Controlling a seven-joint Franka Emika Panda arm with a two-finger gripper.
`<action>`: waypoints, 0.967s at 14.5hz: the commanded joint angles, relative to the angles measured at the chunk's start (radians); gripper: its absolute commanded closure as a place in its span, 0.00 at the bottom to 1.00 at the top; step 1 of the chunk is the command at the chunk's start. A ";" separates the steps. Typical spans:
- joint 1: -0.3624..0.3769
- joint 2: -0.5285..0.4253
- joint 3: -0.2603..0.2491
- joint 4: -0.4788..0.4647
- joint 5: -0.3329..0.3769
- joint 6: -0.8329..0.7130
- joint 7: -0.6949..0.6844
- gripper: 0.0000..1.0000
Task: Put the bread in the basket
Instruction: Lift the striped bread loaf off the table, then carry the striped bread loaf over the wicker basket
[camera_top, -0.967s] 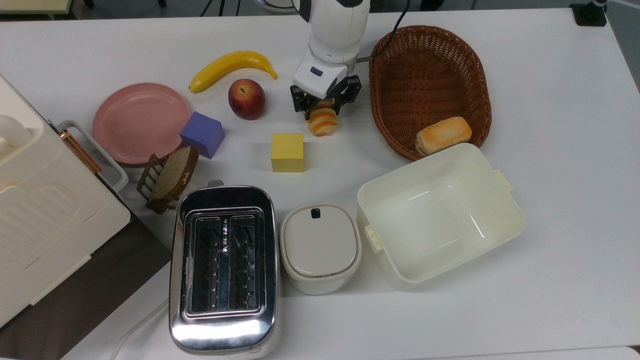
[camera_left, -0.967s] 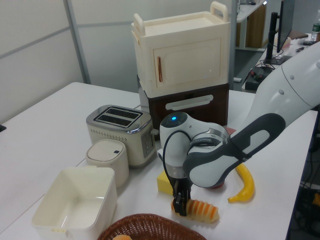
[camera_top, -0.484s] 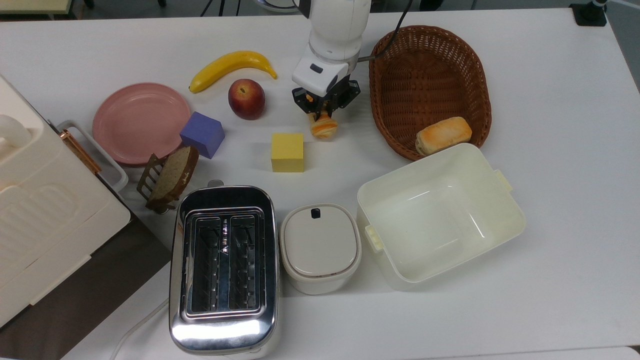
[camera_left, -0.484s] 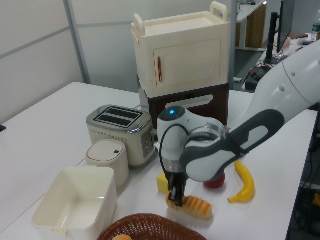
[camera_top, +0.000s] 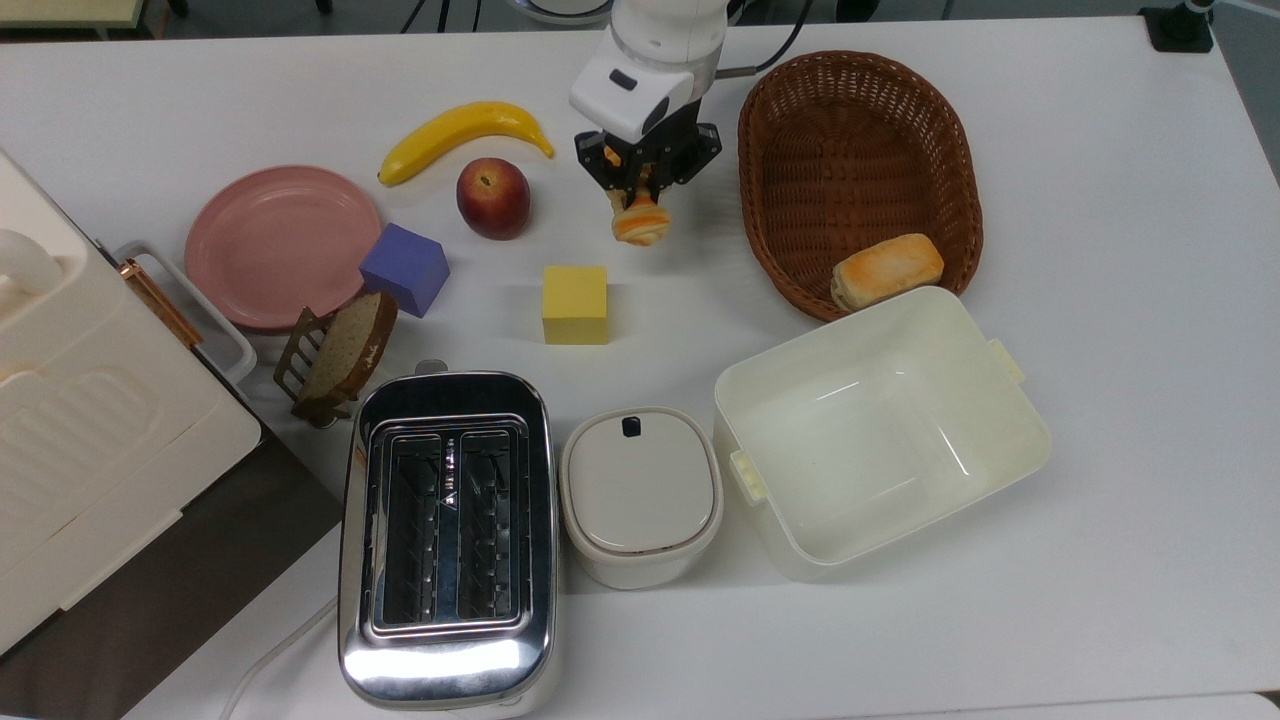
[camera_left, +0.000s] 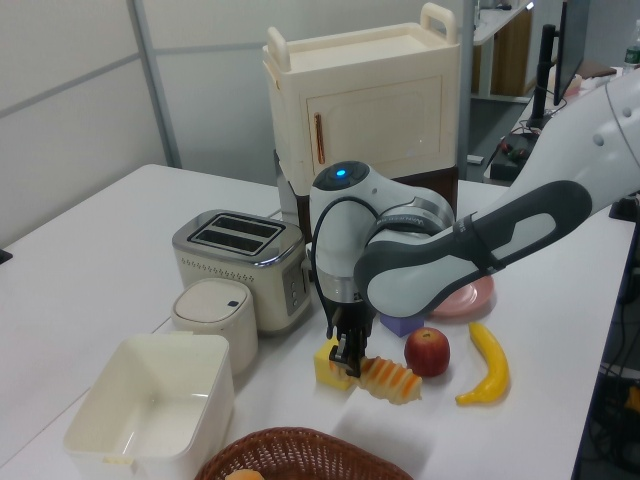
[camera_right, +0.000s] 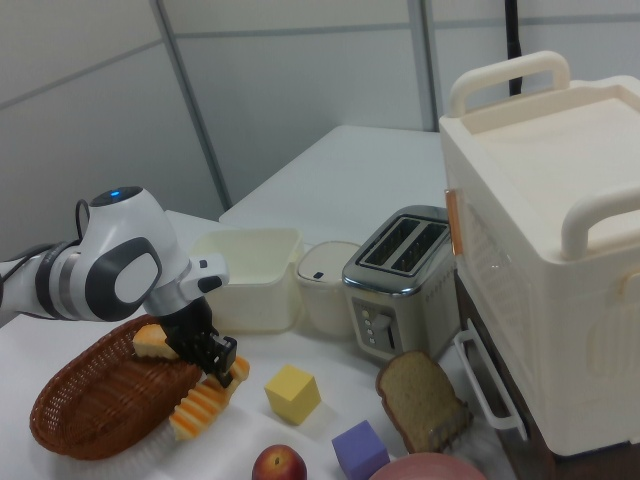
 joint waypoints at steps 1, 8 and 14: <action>0.012 -0.014 0.006 0.003 -0.041 -0.016 0.044 0.81; 0.047 -0.008 0.007 0.184 -0.043 -0.111 0.100 0.85; 0.115 -0.008 0.162 0.197 -0.044 -0.246 0.137 0.85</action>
